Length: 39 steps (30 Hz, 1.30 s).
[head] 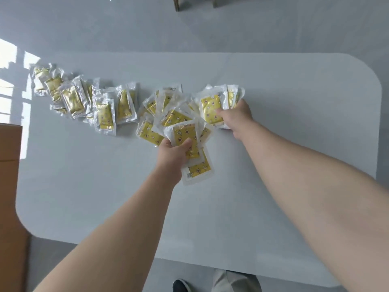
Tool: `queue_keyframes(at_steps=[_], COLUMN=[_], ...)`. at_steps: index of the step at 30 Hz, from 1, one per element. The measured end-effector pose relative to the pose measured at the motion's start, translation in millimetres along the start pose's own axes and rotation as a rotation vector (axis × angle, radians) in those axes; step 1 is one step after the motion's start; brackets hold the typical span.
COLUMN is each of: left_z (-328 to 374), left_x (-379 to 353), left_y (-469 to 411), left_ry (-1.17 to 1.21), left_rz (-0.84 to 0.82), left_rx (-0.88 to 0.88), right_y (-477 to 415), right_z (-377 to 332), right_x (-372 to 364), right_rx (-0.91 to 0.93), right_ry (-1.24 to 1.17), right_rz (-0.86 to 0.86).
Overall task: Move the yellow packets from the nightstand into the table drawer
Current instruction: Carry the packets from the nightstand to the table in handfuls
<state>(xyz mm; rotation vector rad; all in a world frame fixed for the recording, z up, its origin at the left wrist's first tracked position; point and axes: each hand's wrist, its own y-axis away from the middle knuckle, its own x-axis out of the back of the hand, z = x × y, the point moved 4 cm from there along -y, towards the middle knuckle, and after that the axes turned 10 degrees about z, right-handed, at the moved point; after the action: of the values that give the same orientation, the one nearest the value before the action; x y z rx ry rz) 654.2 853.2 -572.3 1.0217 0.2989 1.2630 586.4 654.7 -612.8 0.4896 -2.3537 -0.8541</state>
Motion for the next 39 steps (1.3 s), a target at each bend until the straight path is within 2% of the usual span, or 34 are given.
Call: queue_keyframes(at_steps=[3, 7, 13, 15, 20, 25, 27, 30, 39], left_z=[-4.5, -11.9, -24.6, -24.9, -12.3, -8.6, -6.2, 1.2, 23.9], left_x=[-14.3, -26.9, -38.6, -40.7, -50.5, -45.2, -35.7, -15.0, 110.4], left_y=[-14.8, -30.5, -47.6, -51.4, -45.9, -31.8, -20.4, 3.4, 146.9], left_ry=[-0.003, -0.044, -0.14, -0.193, -0.4, -0.479, -0.497, -0.531, -0.215], left_rz=[0.005, 0.022, 0.076, 0.123, 0.231, 0.264, 0.256, 0.246, 0.245], left_rx=[-0.002, -0.005, -0.009, -0.038, -0.193, -0.101, -0.084, -0.153, -0.044], right_y=[-20.2, -30.7, -33.5, -33.5, -26.2, -18.5, -8.6, 20.4, 189.2], right_z=[-6.2, -15.5, -8.3, -6.3, -1.1, 2.7, 3.1, 3.4, -14.5], right_x=[-17.2, -28.9, -23.3, -16.3, -13.8, -8.9, -0.6, 16.1, 53.8], right_rx=[0.054, 0.109, 0.053, 0.079, 0.154, 0.054, 0.084, 0.152, 0.259], right_ry=[0.129, 0.334, 0.596, 0.719, 0.846, 0.816, 0.846, 0.885, 0.746], right_rz=[-0.031, 0.035, 0.113, 0.149, 0.211, 0.176, 0.186, 0.174, -0.076])
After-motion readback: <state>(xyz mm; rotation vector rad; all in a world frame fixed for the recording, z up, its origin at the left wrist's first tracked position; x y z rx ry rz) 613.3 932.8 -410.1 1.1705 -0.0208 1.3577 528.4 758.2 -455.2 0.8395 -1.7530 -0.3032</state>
